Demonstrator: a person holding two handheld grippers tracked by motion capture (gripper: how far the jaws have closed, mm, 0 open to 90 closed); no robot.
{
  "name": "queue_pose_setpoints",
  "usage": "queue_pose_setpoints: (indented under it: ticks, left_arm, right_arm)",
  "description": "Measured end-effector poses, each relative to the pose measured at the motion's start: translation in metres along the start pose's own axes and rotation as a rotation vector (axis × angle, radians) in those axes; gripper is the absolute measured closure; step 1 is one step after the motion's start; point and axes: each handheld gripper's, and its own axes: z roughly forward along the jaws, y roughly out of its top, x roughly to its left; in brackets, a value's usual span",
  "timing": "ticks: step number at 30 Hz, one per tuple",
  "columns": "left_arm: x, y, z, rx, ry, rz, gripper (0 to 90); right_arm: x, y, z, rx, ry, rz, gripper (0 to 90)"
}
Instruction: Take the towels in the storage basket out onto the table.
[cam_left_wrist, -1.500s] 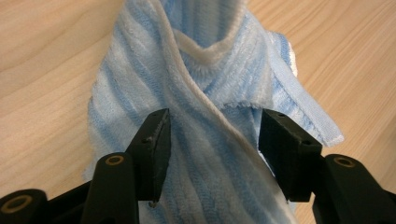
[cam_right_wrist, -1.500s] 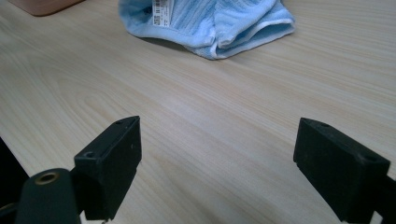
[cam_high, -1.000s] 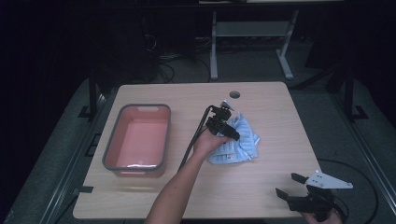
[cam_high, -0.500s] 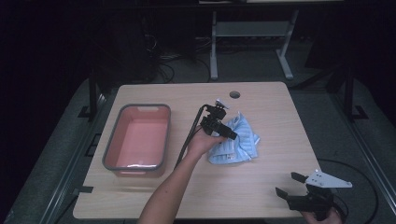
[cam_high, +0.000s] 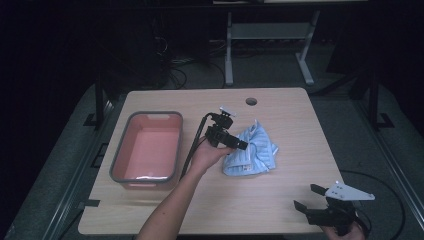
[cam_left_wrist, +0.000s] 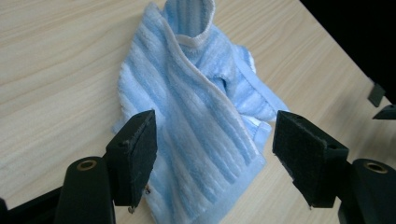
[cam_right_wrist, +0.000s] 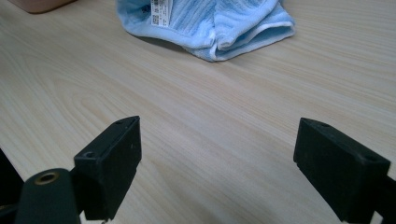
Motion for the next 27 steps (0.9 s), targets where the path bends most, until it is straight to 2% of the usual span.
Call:
queue_pose_setpoints:
  ticks: [7,14,19,21,23,27]
  left_arm:
    - [-0.001,-0.010,-0.008,-0.023,-0.010,0.000,30.3]
    - [0.000,-0.022,-0.016,-0.010,-0.002,0.032,30.2]
    - [0.001,-0.030,-0.021,-0.023,-0.005,0.030,29.6]
    - [0.001,-0.034,-0.021,-0.027,-0.014,0.024,29.3]
    - [0.001,-0.037,-0.023,-0.022,-0.014,0.039,29.1]
    - [-0.002,-0.045,-0.024,-0.025,-0.032,0.042,28.6]
  right_arm:
    - [0.001,0.001,0.001,0.003,0.000,-0.003,14.5]
    - [0.000,0.001,0.001,0.003,-0.005,-0.008,14.5]
    - [0.000,0.001,0.002,0.009,-0.005,-0.004,14.3]
    - [0.001,0.001,0.002,0.010,-0.006,-0.006,14.4]
    - [0.001,0.001,0.002,0.011,-0.007,-0.006,14.3]
    - [0.001,0.001,0.003,0.014,-0.007,-0.005,14.3]
